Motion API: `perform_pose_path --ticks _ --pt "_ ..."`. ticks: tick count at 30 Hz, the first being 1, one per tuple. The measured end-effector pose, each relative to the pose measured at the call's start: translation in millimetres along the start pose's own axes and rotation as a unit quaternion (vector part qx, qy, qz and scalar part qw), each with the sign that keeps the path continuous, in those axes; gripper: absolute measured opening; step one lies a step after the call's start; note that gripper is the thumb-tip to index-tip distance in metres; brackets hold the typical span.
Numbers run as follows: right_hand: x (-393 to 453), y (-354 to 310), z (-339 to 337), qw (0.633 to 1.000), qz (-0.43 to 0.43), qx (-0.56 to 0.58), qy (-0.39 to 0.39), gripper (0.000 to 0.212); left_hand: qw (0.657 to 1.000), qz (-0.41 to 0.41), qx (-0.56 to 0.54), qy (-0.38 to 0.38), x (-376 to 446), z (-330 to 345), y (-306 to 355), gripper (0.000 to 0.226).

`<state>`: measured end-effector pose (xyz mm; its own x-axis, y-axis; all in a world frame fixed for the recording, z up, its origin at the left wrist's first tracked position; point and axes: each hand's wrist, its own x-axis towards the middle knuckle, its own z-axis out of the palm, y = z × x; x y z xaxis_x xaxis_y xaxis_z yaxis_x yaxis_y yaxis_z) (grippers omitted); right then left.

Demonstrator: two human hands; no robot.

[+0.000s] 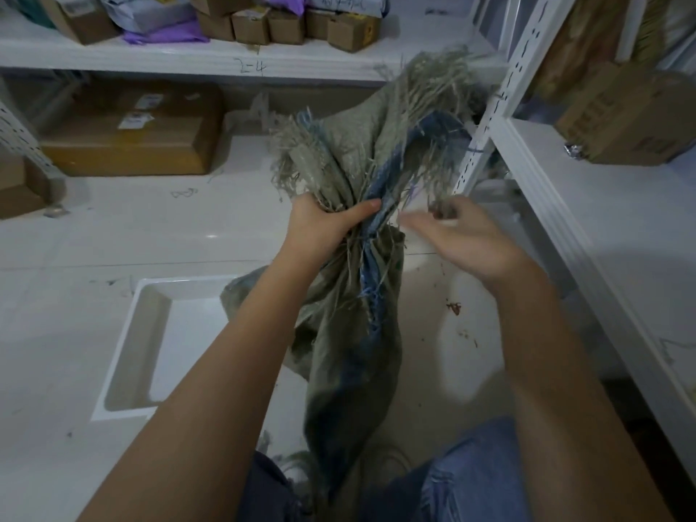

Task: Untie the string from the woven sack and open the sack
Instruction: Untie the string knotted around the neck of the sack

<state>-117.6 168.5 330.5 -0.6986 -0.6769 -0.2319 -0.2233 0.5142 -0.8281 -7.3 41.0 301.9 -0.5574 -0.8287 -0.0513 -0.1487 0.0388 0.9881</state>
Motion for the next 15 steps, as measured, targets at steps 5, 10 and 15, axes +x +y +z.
perform_pose_path --ticks 5,10,15 --pt "-6.2 -3.3 20.0 0.994 -0.04 -0.012 -0.102 0.059 0.998 -0.016 0.027 0.054 1.4 5.5 1.7 0.019" --pt "5.4 -11.8 42.1 0.992 -0.069 0.01 -0.101 0.043 0.994 -0.025 0.03 0.099 3.1 4.6 1.8 0.035" --pt "8.0 -10.3 51.6 0.986 -0.105 -0.021 -0.126 0.027 0.995 -0.058 0.038 0.077 5.7 -1.8 0.3 0.032"
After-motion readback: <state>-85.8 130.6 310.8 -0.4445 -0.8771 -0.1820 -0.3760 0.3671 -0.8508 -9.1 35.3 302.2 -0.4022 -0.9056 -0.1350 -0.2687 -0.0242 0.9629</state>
